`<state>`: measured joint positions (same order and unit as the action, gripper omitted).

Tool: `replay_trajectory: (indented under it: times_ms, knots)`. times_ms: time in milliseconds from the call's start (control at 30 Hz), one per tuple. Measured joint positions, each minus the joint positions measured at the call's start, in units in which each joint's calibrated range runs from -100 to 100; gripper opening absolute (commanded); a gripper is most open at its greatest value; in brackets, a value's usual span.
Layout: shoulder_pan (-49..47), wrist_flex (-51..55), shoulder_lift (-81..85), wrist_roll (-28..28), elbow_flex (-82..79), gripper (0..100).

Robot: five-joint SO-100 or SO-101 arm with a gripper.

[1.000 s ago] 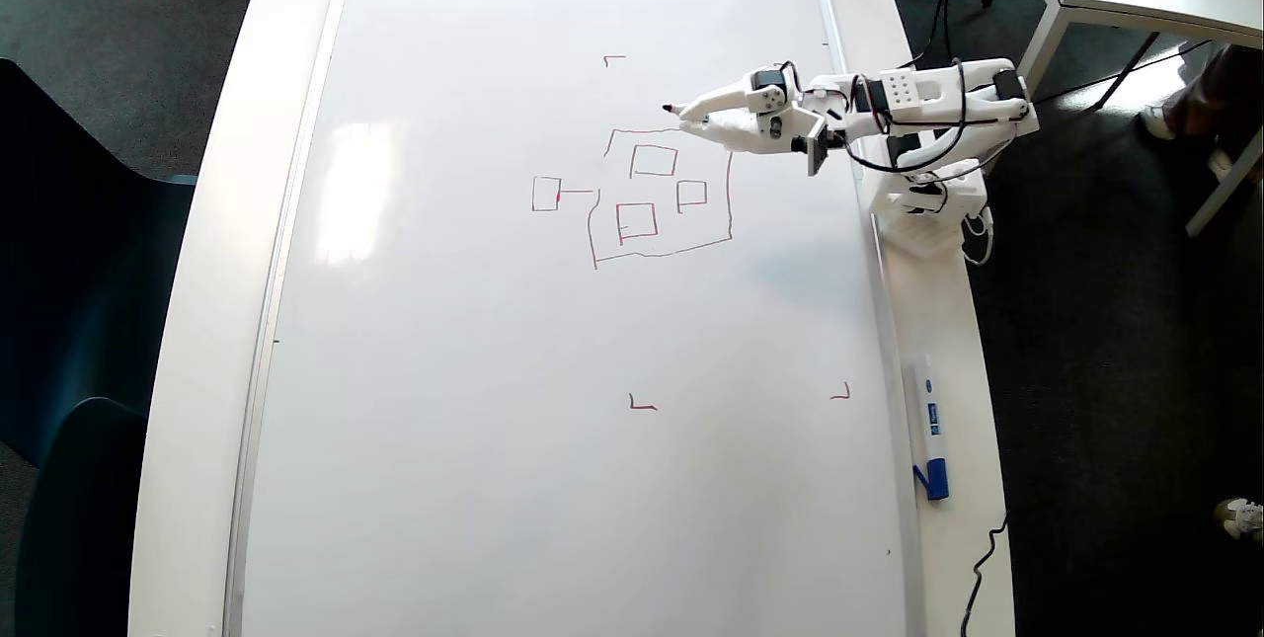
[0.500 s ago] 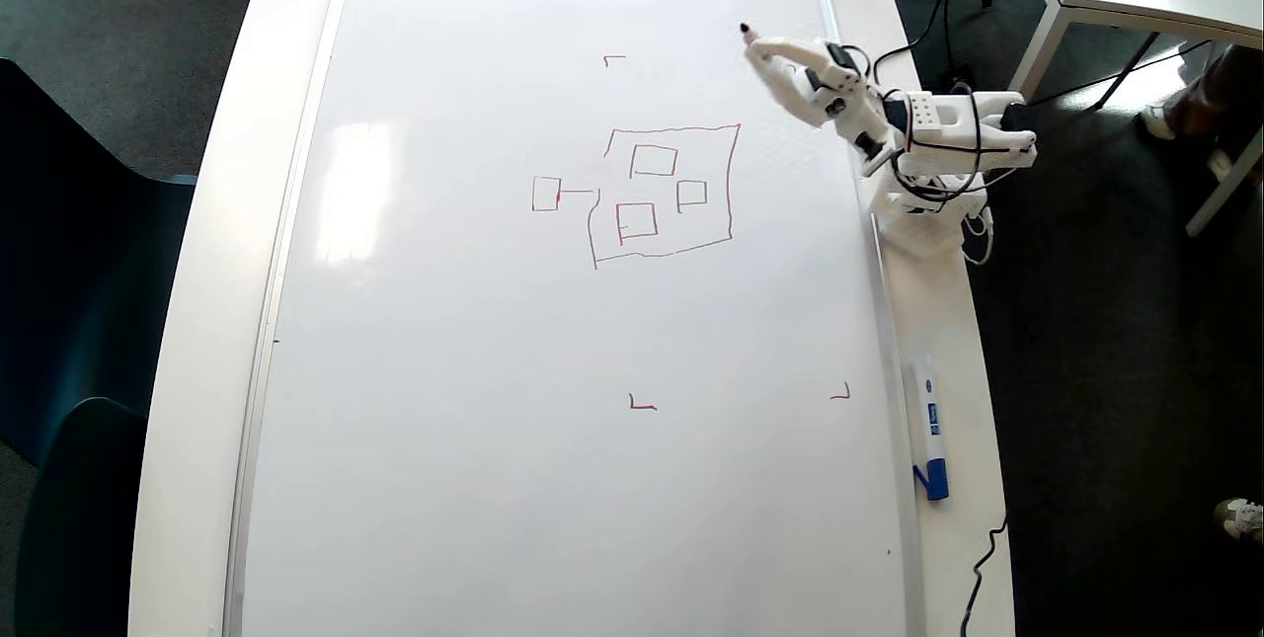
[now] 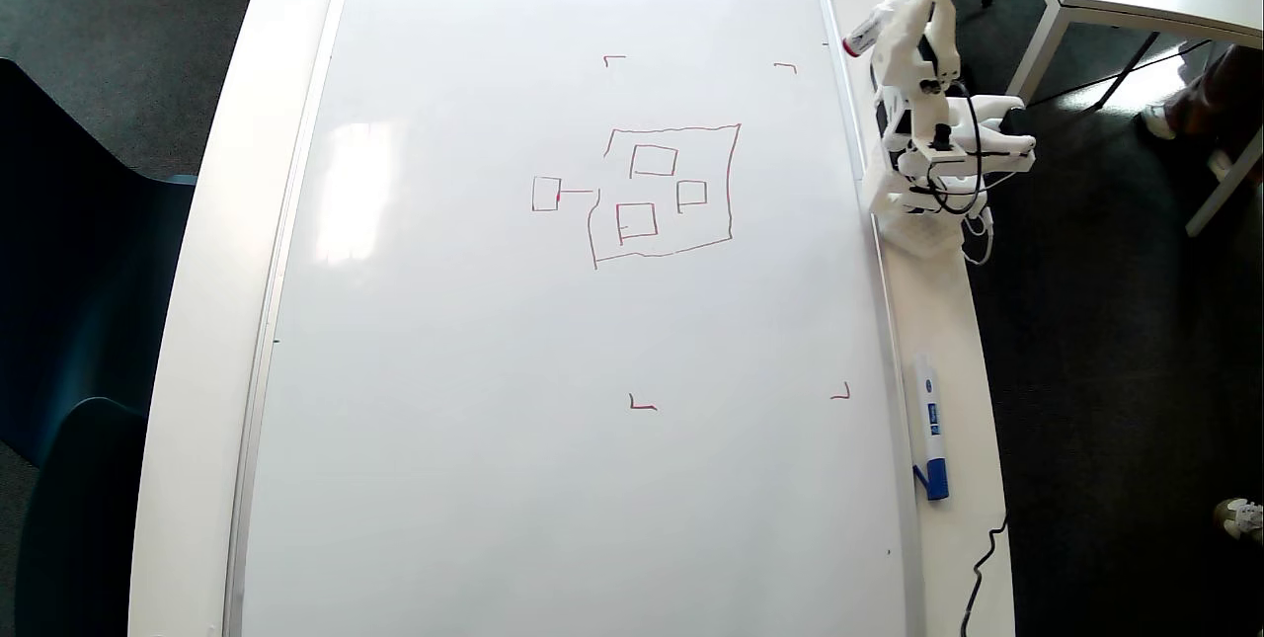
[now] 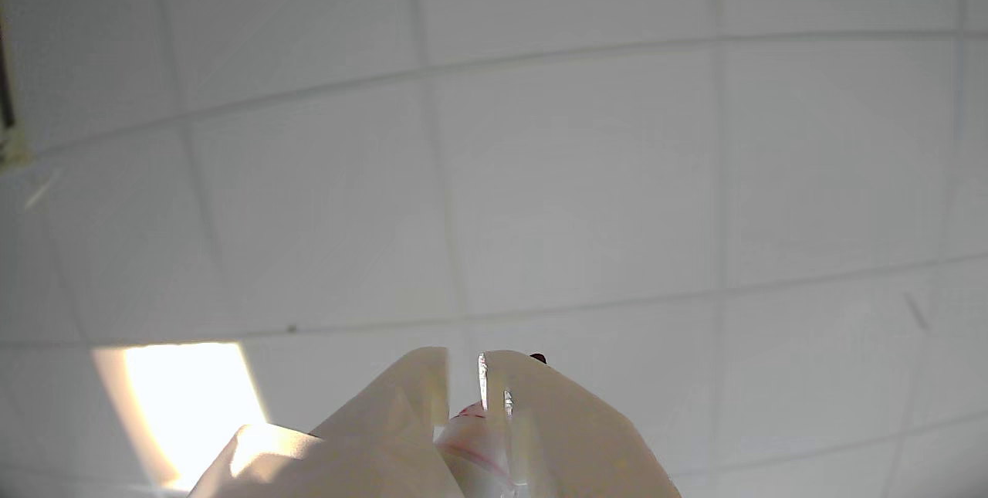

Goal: Draw on a whiteboard a robot head using a pen attached to the gripper

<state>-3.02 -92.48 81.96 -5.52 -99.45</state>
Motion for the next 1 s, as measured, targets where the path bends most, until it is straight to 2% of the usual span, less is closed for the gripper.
replay_trajectory:
  times_ms: [100, 400, 1000]
  knots:
    - [0.0, -5.74, 0.51, 0.0, 0.0, 1]
    - [0.0, -6.42, 16.01, -0.05, 0.46, 1]
    - [0.08, -6.42, 16.77, -0.05, 0.46, 1]
